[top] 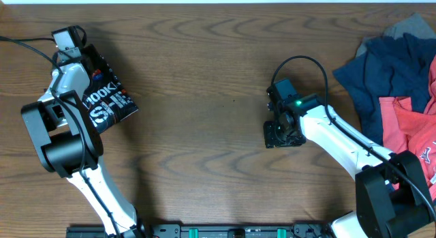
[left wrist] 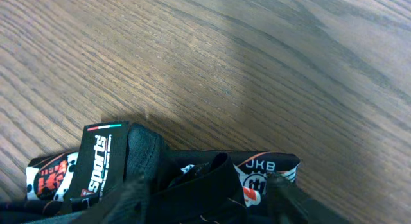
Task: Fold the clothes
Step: 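Lower the jersey onto the table and open the left gripper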
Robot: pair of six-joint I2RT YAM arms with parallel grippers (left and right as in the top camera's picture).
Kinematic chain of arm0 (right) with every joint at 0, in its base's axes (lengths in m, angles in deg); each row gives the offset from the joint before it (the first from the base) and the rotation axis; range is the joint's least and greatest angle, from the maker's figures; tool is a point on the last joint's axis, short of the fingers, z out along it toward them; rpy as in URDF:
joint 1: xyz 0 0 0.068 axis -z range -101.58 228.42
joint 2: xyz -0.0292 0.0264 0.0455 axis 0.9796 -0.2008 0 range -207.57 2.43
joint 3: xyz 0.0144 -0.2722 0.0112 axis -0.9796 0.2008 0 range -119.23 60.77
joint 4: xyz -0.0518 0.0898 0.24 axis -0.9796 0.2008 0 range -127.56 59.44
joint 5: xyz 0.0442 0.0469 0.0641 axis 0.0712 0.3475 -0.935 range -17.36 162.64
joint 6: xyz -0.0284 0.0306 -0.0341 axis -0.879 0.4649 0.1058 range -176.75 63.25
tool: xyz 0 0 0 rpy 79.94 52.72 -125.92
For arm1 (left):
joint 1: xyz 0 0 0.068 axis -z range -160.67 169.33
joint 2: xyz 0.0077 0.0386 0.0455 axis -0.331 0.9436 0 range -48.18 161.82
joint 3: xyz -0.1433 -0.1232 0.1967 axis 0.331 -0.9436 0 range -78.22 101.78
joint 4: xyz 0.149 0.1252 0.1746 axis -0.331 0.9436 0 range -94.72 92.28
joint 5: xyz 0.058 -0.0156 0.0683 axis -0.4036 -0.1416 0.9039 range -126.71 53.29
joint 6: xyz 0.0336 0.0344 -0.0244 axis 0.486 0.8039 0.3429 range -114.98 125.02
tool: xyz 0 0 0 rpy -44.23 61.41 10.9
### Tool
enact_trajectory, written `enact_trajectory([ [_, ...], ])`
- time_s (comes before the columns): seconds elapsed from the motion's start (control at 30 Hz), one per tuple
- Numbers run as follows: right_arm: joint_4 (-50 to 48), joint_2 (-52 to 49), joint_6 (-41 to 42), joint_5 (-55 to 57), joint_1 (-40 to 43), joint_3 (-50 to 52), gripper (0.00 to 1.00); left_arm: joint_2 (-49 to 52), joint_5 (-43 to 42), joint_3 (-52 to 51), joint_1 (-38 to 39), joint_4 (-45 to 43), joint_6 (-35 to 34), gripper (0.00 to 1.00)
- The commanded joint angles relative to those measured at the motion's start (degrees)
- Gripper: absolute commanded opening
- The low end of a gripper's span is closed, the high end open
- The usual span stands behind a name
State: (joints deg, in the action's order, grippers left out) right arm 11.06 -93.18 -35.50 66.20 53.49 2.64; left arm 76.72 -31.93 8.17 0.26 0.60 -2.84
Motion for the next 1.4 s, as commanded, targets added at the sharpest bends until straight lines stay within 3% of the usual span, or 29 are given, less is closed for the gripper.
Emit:
enact_trajectory([
  [0.0, 0.13, 0.57, -0.72, 0.0, 0.55, -0.26, 0.51, 0.52, 0.61, 1.6, -0.13, 0.24, 0.31, 0.47],
  [0.1, 0.31, 0.57, -0.72, 0.0, 0.55, -0.26, 0.51, 0.52, 0.61, 1.6, -0.13, 0.59, 0.31, 0.3],
  [0.37, 0.5, 0.57, -0.72, 0.0, 0.55, -0.26, 0.51, 0.52, 0.63, 1.6, -0.13, 0.72, 0.33, 0.06],
  [0.5, 0.48, 0.57, -0.72, 0.0, 0.55, -0.26, 0.51, 0.5, -0.15, 1.62, -0.09, 0.09, 0.33, 0.06],
  [0.77, 0.48, 0.57, -0.72, 0.24, 0.55, -0.26, 0.52, -4.15, -12.13, 1.62, 0.13, -2.69, 0.07, 0.06],
  [1.23, 0.31, 0.57, -0.7, 0.39, 0.55, -0.26, 0.52, -4.83, -12.24, 1.49, 3.37, -3.1, 0.13, 0.07],
  [1.27, 0.44, 0.57, -0.7, 0.39, 0.52, -0.26, 0.52, -4.83, -12.04, 1.49, 3.41, -3.08, 0.11, 0.17],
  [1.3, 0.57, 0.57, -0.7, 0.39, 0.52, -0.26, 0.52, -4.83, -11.67, 1.49, 3.41, -3.04, 0.11, 0.44],
  [1.37, 0.9, 0.57, -0.7, 0.39, 0.52, -0.26, 0.53, -4.83, -11.13, 1.49, 3.23, -2.97, 0.13, 0.78],
])
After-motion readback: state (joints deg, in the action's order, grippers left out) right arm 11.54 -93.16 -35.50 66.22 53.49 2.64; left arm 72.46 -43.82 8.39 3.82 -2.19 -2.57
